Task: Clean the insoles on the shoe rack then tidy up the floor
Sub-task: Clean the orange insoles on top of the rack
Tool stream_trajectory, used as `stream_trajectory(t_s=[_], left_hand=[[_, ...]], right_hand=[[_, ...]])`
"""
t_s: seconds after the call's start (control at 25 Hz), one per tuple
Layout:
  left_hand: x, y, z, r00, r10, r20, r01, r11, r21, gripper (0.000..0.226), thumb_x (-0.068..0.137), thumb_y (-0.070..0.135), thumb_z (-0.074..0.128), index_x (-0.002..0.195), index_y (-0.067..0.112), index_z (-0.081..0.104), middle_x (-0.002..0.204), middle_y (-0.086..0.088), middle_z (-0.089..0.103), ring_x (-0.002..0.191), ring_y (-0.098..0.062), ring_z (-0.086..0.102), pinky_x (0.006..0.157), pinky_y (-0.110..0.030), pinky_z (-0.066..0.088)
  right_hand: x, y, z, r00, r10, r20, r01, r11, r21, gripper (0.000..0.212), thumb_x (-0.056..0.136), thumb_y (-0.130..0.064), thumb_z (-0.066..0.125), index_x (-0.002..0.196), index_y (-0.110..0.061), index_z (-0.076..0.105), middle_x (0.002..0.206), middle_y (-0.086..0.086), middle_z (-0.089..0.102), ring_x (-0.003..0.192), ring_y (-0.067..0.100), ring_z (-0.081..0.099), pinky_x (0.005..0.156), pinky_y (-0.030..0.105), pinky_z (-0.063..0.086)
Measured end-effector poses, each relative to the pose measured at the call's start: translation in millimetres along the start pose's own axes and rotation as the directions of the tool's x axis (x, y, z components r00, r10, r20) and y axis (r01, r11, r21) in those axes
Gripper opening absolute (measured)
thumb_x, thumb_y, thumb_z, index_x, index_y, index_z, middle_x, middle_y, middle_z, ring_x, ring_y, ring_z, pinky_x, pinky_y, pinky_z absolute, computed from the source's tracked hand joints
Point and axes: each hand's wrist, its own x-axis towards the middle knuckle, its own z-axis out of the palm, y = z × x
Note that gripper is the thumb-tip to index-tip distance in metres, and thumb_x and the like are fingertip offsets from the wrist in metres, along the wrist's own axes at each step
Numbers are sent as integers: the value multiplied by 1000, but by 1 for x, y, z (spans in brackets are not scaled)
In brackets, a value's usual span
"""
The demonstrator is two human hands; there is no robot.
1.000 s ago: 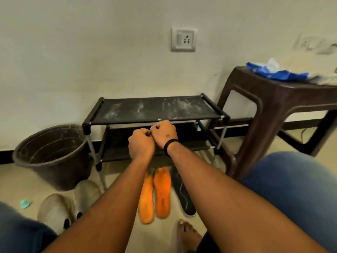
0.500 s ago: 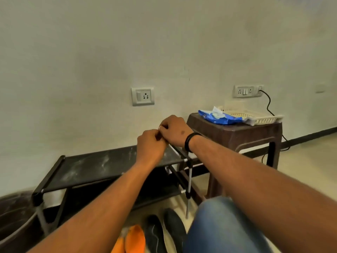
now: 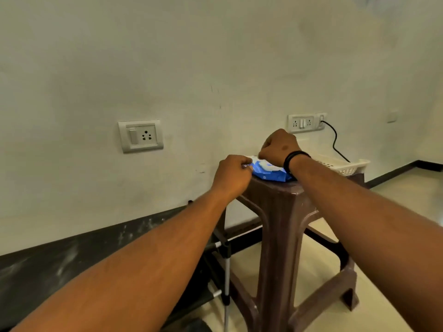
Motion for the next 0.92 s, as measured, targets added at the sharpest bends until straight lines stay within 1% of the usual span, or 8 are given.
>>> stream_trajectory(t_s=[0.12,0.24,0.36,0.44,0.52,0.64,0.76,0.92], left_hand=[[26,-11,28,997,0,76,-8,994,107,34,96,17,57,127,19,70,130,-6,68,116,-25,64,103,-35,49],[30,-18,41,997,41,66,-52,982,179,30,98,17,55,124,16,71,125,-8,70,111,-26,65,100,-39,51],[29,-15,41,996,85,42,-91,978,189,29,99,17,54,122,14,72,121,-9,71,108,-27,65,98,-40,52],[28,-15,37,995,95,29,-99,980,176,29,100,18,53,121,13,72,120,-11,71,108,-28,65,97,-41,52],[29,-15,30,996,90,-12,-88,987,136,30,100,18,54,125,11,70,125,-12,69,114,-30,64,101,-41,50],[26,-13,13,998,54,-43,-52,998,34,36,100,15,57,136,14,61,139,-7,61,128,-25,57,108,-33,42],[17,-11,-13,990,92,-103,-96,995,-34,39,99,13,61,138,15,59,138,-5,62,126,-24,59,106,-31,43],[-4,-17,-70,968,96,-233,-136,977,-164,35,98,6,59,131,16,63,129,-4,65,117,-20,61,100,-31,50]], right_hand=[[18,27,11,987,98,128,-76,983,-164,32,70,-26,80,92,-6,68,97,13,68,86,29,63,68,30,49],[18,38,26,988,88,125,-60,976,-210,28,74,-25,74,92,-9,61,102,15,66,87,31,60,69,31,48],[15,35,27,997,80,20,-77,987,-141,18,79,-12,64,95,-5,64,100,18,64,93,35,62,76,34,53],[10,22,21,998,60,-10,-60,996,-67,5,75,-10,60,79,-6,59,88,18,60,84,35,61,68,33,50],[3,7,11,998,33,-45,-33,999,-1,10,69,-9,56,64,-9,47,74,13,55,71,31,57,59,29,42],[-12,-23,-4,996,2,-90,3,998,59,10,65,-10,55,63,-9,46,65,7,52,60,25,52,53,25,39],[-31,-58,-17,991,-41,-129,58,990,130,8,68,-13,59,68,-8,53,66,6,54,59,23,52,56,26,44],[-68,-110,-22,993,-103,50,81,942,324,13,73,-17,66,73,-7,58,66,6,54,59,20,47,54,24,40]])
